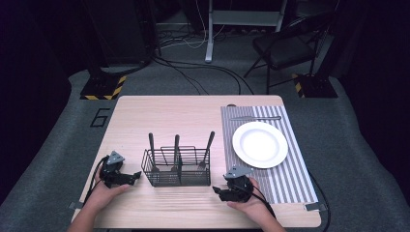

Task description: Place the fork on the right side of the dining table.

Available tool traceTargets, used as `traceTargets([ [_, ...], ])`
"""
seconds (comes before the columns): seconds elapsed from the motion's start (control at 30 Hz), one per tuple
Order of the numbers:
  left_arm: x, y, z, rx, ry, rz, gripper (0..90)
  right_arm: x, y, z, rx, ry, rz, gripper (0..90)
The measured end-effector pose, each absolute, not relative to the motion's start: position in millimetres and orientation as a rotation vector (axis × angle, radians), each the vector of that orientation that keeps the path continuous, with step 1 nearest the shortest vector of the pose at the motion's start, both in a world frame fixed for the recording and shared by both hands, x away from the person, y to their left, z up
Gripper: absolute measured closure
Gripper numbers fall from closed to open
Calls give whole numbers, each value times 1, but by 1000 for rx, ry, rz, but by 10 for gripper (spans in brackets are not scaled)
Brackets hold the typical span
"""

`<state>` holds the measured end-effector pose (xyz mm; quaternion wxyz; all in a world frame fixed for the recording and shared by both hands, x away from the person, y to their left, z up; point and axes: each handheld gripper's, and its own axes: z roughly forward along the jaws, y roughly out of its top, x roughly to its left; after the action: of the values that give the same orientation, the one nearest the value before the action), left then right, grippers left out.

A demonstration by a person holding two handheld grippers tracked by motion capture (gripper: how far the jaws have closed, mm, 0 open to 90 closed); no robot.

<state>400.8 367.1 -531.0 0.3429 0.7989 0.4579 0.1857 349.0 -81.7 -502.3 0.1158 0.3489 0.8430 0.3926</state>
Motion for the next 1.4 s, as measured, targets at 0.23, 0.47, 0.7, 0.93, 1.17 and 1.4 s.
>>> traceTargets([
  [0.23, 401, 367, -531, 2077, 1190, 485, 4, 347, -82, -484, 1015, 2430, 1156, 425],
  [0.47, 401, 367, -531, 2077, 1190, 483, 4, 350, -84, -470, 1011, 2423, 1172, 448],
  [0.7, 401, 367, -531, 2075, 1191, 483, 4, 356, -80, -459, 979, 2409, 1168, 458],
  [0.93, 401, 367, -531, 2077, 1190, 483, 4, 361, -78, -448, 978, 2395, 1183, 496],
  [1.17, 401, 367, -531, 2077, 1190, 483, 4, 372, -81, -430, 998, 2417, 1209, 521],
  [1.4, 401, 367, -531, 2075, 1191, 483, 4, 384, -83, -412, 1010, 2397, 1238, 535],
])
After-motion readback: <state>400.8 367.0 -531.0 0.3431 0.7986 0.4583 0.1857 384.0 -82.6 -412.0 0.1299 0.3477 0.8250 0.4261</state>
